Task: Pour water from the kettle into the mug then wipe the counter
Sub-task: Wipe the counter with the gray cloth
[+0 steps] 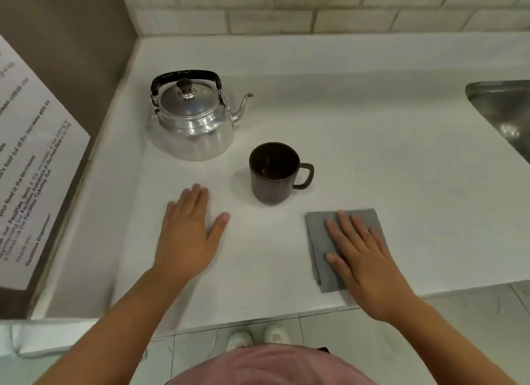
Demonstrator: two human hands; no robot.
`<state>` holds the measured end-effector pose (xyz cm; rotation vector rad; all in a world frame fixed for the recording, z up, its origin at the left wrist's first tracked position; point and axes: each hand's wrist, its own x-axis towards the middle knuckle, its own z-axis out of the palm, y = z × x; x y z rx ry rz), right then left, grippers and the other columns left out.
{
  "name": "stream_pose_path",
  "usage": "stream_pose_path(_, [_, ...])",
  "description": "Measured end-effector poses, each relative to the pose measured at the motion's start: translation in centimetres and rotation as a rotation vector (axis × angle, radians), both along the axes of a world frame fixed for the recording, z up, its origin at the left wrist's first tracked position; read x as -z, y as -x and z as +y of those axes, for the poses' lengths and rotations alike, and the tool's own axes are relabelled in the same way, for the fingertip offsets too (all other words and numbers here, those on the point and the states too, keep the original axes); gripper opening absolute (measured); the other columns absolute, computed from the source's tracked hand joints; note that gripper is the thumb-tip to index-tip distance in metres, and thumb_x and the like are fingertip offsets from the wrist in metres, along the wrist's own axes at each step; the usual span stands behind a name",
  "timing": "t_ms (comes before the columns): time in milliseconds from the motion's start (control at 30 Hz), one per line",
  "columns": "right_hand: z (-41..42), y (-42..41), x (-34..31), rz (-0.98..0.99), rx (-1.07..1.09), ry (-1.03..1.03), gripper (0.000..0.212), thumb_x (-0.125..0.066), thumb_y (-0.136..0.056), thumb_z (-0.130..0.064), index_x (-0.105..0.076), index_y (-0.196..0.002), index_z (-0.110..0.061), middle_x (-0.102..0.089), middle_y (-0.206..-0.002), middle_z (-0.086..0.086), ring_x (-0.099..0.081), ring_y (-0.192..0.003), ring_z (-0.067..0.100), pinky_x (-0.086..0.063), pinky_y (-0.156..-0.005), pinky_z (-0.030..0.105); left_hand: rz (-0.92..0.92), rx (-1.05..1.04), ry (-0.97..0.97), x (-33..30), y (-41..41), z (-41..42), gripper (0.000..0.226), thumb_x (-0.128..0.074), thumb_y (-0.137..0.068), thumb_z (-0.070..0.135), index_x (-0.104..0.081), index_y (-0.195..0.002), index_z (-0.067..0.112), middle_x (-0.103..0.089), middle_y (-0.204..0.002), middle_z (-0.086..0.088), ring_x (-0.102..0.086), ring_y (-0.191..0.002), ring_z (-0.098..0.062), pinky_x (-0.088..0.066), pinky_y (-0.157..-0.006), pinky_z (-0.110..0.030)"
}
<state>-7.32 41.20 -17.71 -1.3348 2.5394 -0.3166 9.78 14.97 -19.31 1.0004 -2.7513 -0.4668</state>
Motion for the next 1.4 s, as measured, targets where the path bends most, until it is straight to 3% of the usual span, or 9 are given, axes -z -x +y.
stream_pose_path(100, [-0.9,1.8,1.2,0.045,-0.002,-0.011,0.059,-0.003,-0.09,-0.06,0.016,-0.143,-0.043,0.017,-0.157,-0.011,0.019,-0.146,0.015,0.009,-0.119,0.037,-0.065,0.011,0.044,1.0,-0.3,0.2,0.072,-0.02,-0.096,0.056,-0.012,-0.151,0.011,-0.007,-0.161,-0.006,0.0,-0.148,-0.019,0.0,-0.119,-0.04])
stream_pose_path(267, [-7.8,10.0,1.6,0.137,0.105,-0.082,0.055,-0.015,-0.099,-0.048,0.007,-0.148,-0.038,0.007,-0.162,0.006,0.007,-0.146,0.037,0.001,-0.117,0.052,-0.086,0.011,0.069,1.1,-0.3,0.1,0.071,-0.018,-0.097,0.057,-0.012,-0.152,0.012,-0.008,-0.161,-0.006,0.0,-0.148,-0.018,-0.001,-0.119,-0.04])
stream_pose_path(433, [-12.5,12.8,1.5,0.141,-0.053,-0.164,0.054,-0.009,-0.098,-0.048,0.009,-0.148,-0.04,0.01,-0.162,0.0,0.012,-0.146,0.035,0.003,-0.118,0.052,-0.031,-0.015,0.032,1.0,-0.4,0.1,0.066,-0.02,-0.098,0.053,-0.015,-0.151,0.014,-0.01,-0.161,-0.001,-0.001,-0.147,-0.011,0.002,-0.119,-0.033])
stream_pose_path(633, [-4.5,6.0,1.5,0.057,-0.06,-0.052,0.059,-0.004,-0.096,-0.05,0.013,-0.148,-0.03,0.015,-0.16,-0.003,0.022,-0.145,0.018,0.012,-0.118,0.037,-0.008,0.026,-0.017,0.7,-1.0,-0.3,0.052,-0.022,-0.103,0.032,-0.017,-0.15,0.012,-0.009,-0.16,0.0,-0.001,-0.145,-0.008,0.003,-0.118,-0.028])
stream_pose_path(767, [-2.1,-4.1,1.4,0.054,-0.317,-0.007,0.059,-0.005,-0.097,-0.051,0.014,-0.149,-0.029,0.02,-0.158,-0.006,0.026,-0.144,0.016,0.018,-0.116,0.031,-0.028,0.054,0.011,0.7,-3.8,-1.2,0.051,-0.02,-0.103,0.033,-0.016,-0.15,0.015,-0.008,-0.158,0.006,0.0,-0.142,-0.001,0.002,-0.118,-0.028])
stream_pose_path(867, [-6.7,-8.7,1.6,0.01,-0.468,0.077,0.058,-0.012,-0.099,-0.044,0.009,-0.15,-0.026,0.02,-0.156,-0.007,0.029,-0.141,0.013,0.023,-0.115,0.03,0.04,0.056,0.002,0.8,-5.2,-0.9,0.05,-0.02,-0.102,0.029,-0.022,-0.148,0.01,-0.014,-0.157,0.002,-0.005,-0.143,-0.005,0.002,-0.117,-0.026])
stream_pose_path(967, [-14.1,-9.6,1.5,-0.016,-0.388,0.064,0.057,-0.016,-0.102,-0.038,0.009,-0.15,-0.02,0.018,-0.158,-0.002,0.025,-0.143,0.015,0.02,-0.115,0.031,0.097,0.027,-0.016,1.0,-5.4,-0.8,0.045,-0.026,-0.103,0.017,-0.028,-0.146,0.006,-0.024,-0.156,-0.005,-0.011,-0.141,-0.005,0.002,-0.116,-0.023])
stream_pose_path(1133, [-22.3,-8.3,1.6,0.018,-0.193,-0.01,0.057,-0.014,-0.102,-0.035,0.009,-0.15,-0.015,0.014,-0.16,0.007,0.017,-0.146,0.024,0.013,-0.119,0.039,0.128,0.048,-0.008,1.3,-5.6,-1.0,0.047,-0.024,-0.102,0.021,-0.026,-0.147,0.009,-0.027,-0.156,-0.008,-0.016,-0.143,-0.01,0.001,-0.116,-0.023])
stream_pose_path(1400, [-18.0,-9.3,2.0,0.071,-0.219,-0.022,0.058,-0.013,-0.101,-0.04,0.011,-0.15,-0.022,0.014,-0.161,0.002,0.019,-0.146,0.022,0.016,-0.115,0.037,0.001,0.052,-0.002,0.9,-5.4,-0.8,0.058,-0.023,-0.102,0.039,-0.017,-0.15,0.008,-0.015,-0.16,-0.01,-0.009,-0.147,-0.02,0.0,-0.118,-0.033])
